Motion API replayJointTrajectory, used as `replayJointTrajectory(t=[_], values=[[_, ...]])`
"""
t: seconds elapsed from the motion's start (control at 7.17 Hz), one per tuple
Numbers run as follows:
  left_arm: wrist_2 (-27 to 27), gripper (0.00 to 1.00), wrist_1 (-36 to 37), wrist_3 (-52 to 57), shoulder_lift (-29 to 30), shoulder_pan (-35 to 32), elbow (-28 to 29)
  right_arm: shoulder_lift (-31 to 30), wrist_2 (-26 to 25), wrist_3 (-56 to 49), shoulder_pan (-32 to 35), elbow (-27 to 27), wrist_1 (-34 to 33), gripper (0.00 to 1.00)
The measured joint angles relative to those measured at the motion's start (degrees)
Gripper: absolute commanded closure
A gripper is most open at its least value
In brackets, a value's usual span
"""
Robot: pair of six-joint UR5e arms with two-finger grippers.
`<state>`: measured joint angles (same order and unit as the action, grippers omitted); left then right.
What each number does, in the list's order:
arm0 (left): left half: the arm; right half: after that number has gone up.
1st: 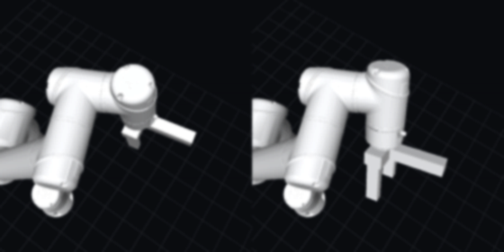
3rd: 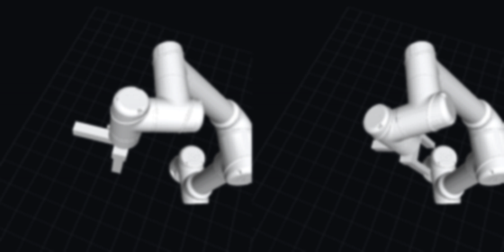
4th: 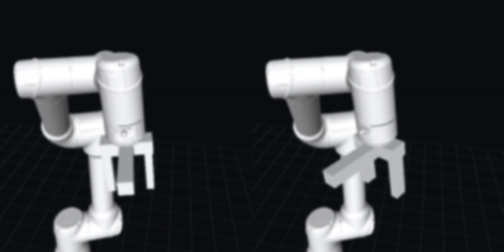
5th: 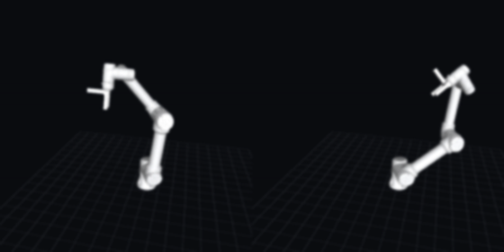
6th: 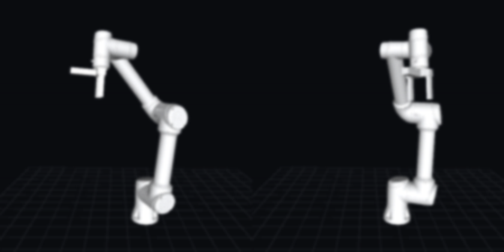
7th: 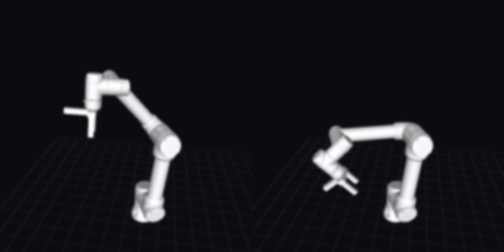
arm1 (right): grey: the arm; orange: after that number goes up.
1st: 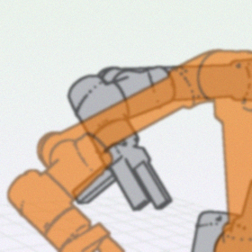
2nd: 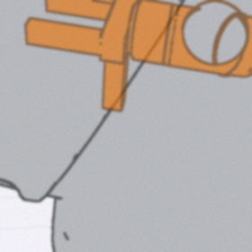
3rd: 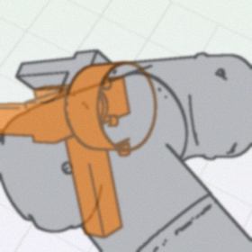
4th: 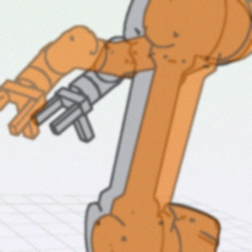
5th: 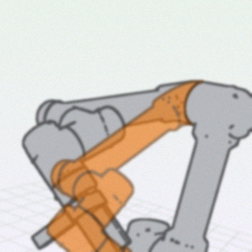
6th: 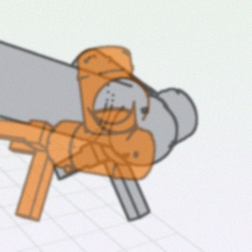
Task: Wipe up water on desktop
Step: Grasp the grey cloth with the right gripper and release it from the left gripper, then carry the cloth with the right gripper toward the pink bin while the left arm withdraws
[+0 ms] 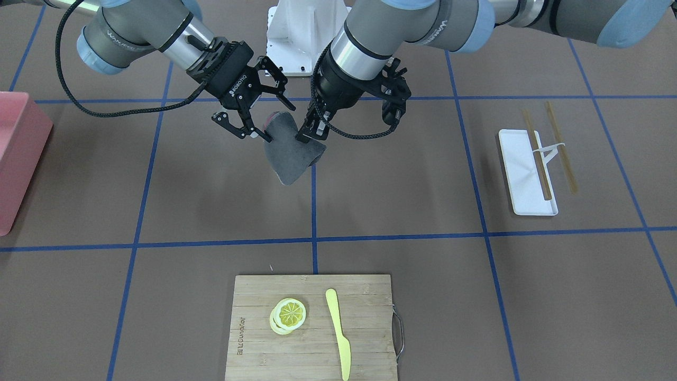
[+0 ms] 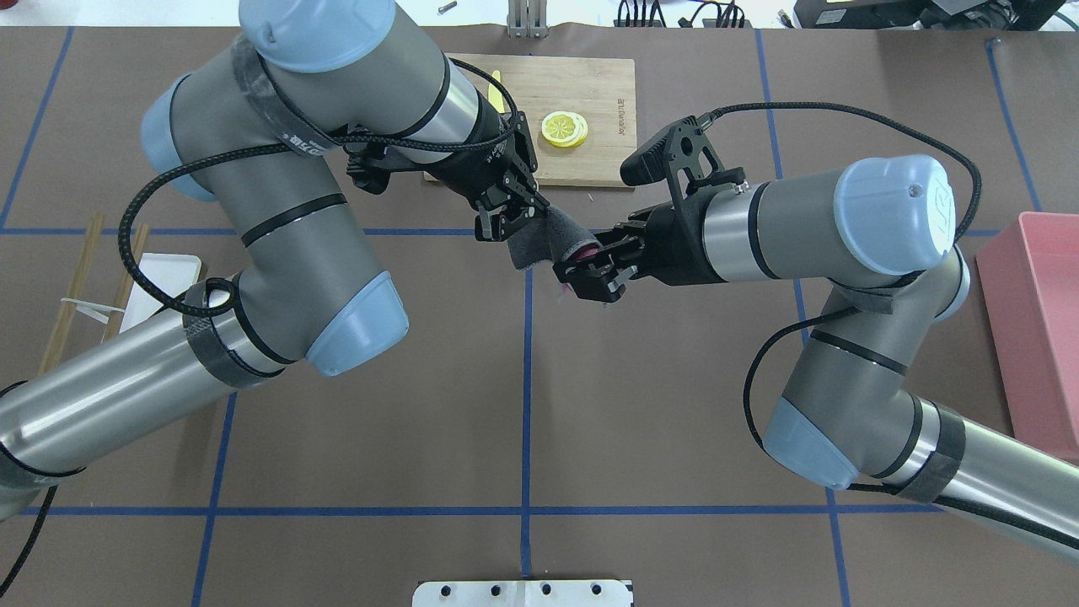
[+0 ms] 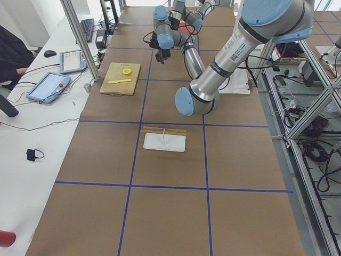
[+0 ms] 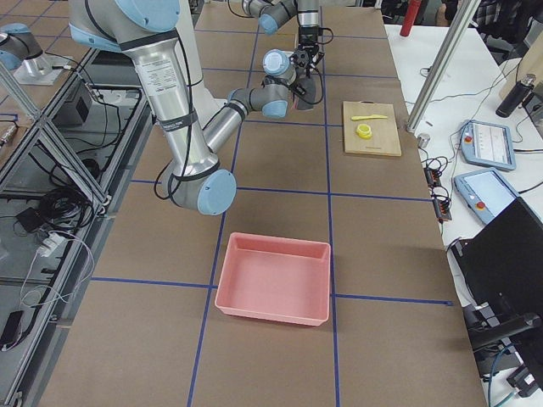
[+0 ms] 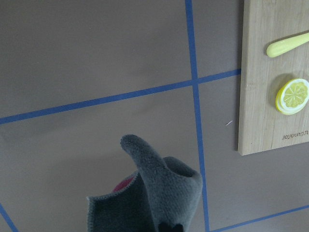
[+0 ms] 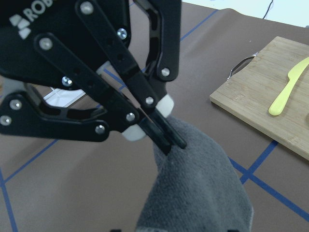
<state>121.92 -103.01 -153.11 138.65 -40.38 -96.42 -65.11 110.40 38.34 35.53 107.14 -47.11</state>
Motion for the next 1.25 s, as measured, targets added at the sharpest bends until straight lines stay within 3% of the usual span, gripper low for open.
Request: replayJointTrajectory(t=[0.14, 0.28, 0.42, 0.56, 1.25], values=[[0.0, 1.0, 0.0, 0.0, -0.1, 0.0, 0.0, 0.0, 0.0, 0.0, 0.0, 0.0, 0.0, 1.0], [0.0, 1.0, 0.1, 0.2, -0.2, 0.0, 0.0, 0.0, 0.0, 0.2, 0.1, 0.0, 0.0, 1.0], [0.0, 0.47, 0.1, 0.4, -0.3, 0.0, 0.0, 0.0, 0.0, 1.2, 0.1, 0.1, 0.0, 1.0], [0.0, 0.02, 0.0, 1.5, -0.4, 0.0, -0.2, -0.1, 0.1, 3.4, 0.1, 0.2, 0.0, 1.0], [0.0, 0.01, 2.2, 12.6, -5.3, -2.5, -4.8, -3.1, 1.3, 7.0, 2.5, 2.7, -3.4, 1.0]])
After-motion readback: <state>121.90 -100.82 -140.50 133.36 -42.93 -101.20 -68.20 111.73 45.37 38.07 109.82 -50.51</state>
